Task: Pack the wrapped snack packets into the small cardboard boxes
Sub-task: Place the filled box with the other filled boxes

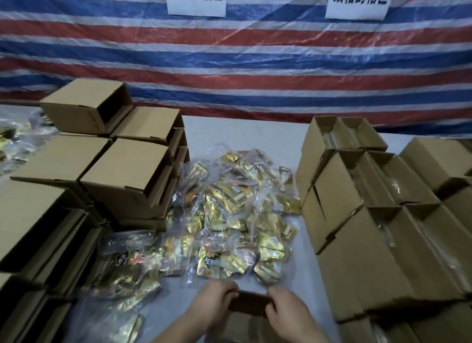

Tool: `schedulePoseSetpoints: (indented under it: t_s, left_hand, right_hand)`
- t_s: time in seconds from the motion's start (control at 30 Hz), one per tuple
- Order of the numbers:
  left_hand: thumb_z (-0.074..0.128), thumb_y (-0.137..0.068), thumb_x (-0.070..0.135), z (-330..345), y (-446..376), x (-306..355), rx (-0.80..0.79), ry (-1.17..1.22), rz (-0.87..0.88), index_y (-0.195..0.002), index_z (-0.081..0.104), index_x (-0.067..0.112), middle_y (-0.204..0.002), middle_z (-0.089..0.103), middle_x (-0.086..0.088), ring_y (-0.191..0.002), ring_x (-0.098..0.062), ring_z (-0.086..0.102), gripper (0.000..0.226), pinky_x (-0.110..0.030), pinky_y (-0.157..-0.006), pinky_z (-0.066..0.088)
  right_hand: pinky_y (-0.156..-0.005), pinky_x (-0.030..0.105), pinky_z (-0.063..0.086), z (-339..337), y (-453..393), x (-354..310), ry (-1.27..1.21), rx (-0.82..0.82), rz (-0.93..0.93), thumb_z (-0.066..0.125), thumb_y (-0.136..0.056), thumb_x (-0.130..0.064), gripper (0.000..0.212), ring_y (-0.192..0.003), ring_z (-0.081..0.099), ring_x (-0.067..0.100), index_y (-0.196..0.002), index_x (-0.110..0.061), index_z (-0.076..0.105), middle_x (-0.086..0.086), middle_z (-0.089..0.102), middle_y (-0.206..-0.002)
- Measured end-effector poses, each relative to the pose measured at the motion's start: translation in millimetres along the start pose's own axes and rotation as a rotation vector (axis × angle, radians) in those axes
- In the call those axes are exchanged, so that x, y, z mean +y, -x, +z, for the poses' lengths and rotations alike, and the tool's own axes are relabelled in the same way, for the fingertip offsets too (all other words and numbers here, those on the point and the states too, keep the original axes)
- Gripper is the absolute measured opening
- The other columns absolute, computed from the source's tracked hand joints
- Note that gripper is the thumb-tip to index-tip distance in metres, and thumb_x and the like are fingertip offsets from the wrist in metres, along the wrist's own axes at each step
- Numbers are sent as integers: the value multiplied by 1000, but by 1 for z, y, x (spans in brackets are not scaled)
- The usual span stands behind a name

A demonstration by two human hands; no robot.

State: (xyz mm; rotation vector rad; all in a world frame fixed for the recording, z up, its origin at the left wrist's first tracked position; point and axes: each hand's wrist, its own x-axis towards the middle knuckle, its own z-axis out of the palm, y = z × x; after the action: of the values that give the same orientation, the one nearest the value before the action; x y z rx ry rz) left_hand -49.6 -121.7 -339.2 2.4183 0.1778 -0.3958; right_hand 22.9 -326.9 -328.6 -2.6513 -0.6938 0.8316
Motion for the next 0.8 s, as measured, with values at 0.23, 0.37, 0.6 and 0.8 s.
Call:
schedulePoseSetpoints:
  t_s: [0.23,0.37,0.6,0.8]
  left_hand:
    - [46,-95,56,0,-3,-1,-47,-60,6,-117,65,26,-114,66,10,-106,-12,60,42,-25,-85,46]
    - [42,-98,52,-14,-34,30,119,-13,37,-114,65,24,-111,67,7,-103,-12,61,40,-26,-83,48]
    - [46,-99,34,9,-148,109,-22,106,-170,-129,55,6,-123,64,-16,-109,-31,62,42,-31,-85,48]
    - [46,-96,58,39,-204,102,-69,-69,-455,-151,-4,-6,-132,54,-27,-110,-36,63,98,-43,-92,56]
  right_hand:
    - [-80,33,47,-5,-1,6,23,-3,-51,35,-85,-65,44,-98,60,16,-100,-29,57,-8,61,-104]
    - [-88,32,48,-17,1,16,-204,129,29,38,-95,-57,41,-104,61,11,-112,-29,63,-10,65,-110]
    - [-72,30,39,-26,7,39,-433,268,193,45,-102,-37,30,-81,53,11,-75,-27,52,-6,55,-80]
    - [-62,22,36,-25,8,48,-529,291,241,48,-100,-36,35,-70,50,-2,-67,-27,43,-6,50,-72]
